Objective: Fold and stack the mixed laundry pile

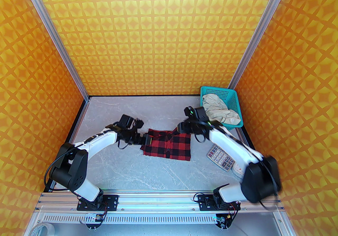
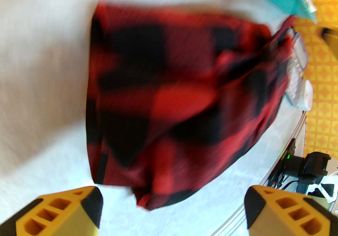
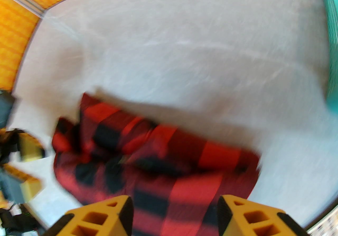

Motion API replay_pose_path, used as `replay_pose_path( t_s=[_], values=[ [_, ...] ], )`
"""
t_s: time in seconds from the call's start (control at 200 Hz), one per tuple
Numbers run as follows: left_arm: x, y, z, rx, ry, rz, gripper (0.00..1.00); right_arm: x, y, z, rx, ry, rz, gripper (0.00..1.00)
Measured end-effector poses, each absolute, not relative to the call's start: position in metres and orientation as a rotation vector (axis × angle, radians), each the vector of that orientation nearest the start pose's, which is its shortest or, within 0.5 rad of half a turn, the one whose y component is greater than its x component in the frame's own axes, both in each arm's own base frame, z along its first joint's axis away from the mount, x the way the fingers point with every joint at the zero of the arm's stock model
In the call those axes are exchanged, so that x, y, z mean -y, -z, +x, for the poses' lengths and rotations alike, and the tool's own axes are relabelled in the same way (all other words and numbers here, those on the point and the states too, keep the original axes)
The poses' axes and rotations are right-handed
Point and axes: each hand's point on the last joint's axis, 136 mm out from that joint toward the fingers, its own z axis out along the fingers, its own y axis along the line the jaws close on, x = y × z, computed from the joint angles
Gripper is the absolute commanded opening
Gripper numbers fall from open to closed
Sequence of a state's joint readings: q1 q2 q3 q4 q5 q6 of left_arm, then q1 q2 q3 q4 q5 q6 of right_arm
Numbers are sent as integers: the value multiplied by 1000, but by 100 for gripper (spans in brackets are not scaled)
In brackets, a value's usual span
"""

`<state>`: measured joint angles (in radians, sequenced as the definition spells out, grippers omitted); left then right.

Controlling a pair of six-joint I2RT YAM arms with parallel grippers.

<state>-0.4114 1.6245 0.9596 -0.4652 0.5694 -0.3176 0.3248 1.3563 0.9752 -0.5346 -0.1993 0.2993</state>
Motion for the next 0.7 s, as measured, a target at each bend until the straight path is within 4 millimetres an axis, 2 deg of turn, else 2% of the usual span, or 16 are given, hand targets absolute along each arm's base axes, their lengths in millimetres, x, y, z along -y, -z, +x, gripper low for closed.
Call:
replay_pose_path(
  t_s=[0.21, 0.315, 0.34, 0.36, 0.415, 0.49, 0.585, 0.7],
  values=[
    [248, -47, 309, -2745, 1072, 254, 95, -138, -58, 288, -2776, -518, 6, 57],
    [263, -50, 319, -2694, 1132, 242, 89, -135, -33, 286, -2836, -516, 71, 55],
    [267, -49, 321, -2694, 1140, 235, 84, -135, -28, 287, -2843, -521, 79, 54],
    [270, -49, 323, -2690, 1151, 222, 77, -136, -24, 289, -2851, -522, 84, 54],
    [280, -50, 329, -2664, 1180, 231, 58, -139, -26, 298, -2841, -541, 98, 53],
    [292, -49, 334, -2643, 1206, 235, 37, -144, -25, 315, -2824, -555, 107, 52],
    [299, -51, 338, -2623, 1225, 217, 21, -149, -27, 335, -2793, -569, 111, 53],
    [297, -58, 346, -2601, 1199, 179, 5, -153, -29, 347, -2781, -572, 113, 56]
  ],
)
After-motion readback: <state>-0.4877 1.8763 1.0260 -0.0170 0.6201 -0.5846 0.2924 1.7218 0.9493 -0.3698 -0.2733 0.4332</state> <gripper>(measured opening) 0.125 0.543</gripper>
